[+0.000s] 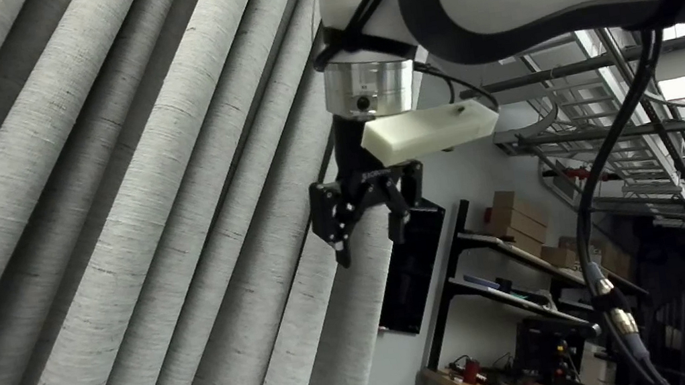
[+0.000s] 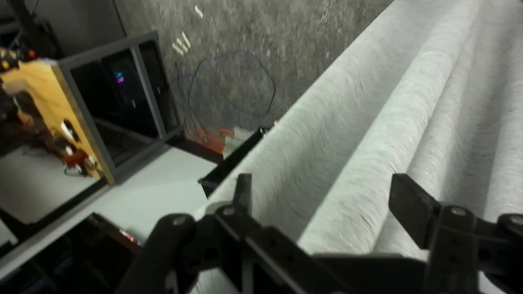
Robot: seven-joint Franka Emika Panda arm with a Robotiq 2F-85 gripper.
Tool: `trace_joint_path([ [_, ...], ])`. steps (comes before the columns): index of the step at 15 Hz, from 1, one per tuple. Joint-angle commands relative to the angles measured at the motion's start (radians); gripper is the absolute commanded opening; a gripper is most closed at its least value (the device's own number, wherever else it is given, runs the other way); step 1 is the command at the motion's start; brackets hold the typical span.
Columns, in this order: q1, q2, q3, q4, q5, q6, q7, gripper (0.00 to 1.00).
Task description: Open the curtain and close it
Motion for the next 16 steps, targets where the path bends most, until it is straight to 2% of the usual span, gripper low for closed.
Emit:
trace_joint_path([
  [1, 0.042, -0.198, -0.141, -0.232, 0.102, 0.019, 0.102, 0.87],
  [7, -0.01, -0.443, -0.287, -0.55, 0.084, 0.025, 0.223, 0.88],
  [8, -0.017, -0.479, -0.32, -0.59, 0.098, 0.017, 0.205, 0.98],
  [9, -0.008, -0.36, -0.278, -0.477, 0.084, 0.0, 0.199, 0.88],
  [11, -0.025, -0.415, -0.309, -0.546, 0.087, 0.002, 0.196, 0.97],
  [16, -0.027, -0.442, -0.309, -0.569, 0.087, 0.003, 0.195, 0.98],
])
